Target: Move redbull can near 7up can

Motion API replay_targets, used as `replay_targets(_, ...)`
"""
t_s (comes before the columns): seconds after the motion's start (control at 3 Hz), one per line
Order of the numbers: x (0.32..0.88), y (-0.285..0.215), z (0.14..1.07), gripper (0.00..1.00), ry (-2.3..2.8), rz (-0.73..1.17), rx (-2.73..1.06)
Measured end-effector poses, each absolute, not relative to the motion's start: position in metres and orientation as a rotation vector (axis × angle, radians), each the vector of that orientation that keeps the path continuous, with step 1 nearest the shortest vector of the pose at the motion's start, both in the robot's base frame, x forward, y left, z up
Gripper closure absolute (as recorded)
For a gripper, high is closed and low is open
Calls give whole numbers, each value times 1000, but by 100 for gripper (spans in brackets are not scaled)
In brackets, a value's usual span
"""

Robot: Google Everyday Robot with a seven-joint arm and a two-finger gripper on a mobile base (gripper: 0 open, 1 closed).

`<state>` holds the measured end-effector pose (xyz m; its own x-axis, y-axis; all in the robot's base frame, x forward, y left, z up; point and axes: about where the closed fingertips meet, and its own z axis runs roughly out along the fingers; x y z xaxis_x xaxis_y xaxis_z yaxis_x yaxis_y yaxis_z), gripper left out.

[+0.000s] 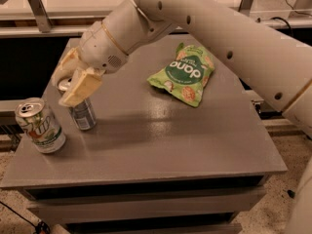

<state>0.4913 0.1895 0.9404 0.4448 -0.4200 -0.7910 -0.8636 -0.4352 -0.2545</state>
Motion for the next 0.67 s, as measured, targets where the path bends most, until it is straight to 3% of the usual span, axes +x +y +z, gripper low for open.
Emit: replay_targets(0.67, 482, 210, 939, 100, 1034, 921, -2088)
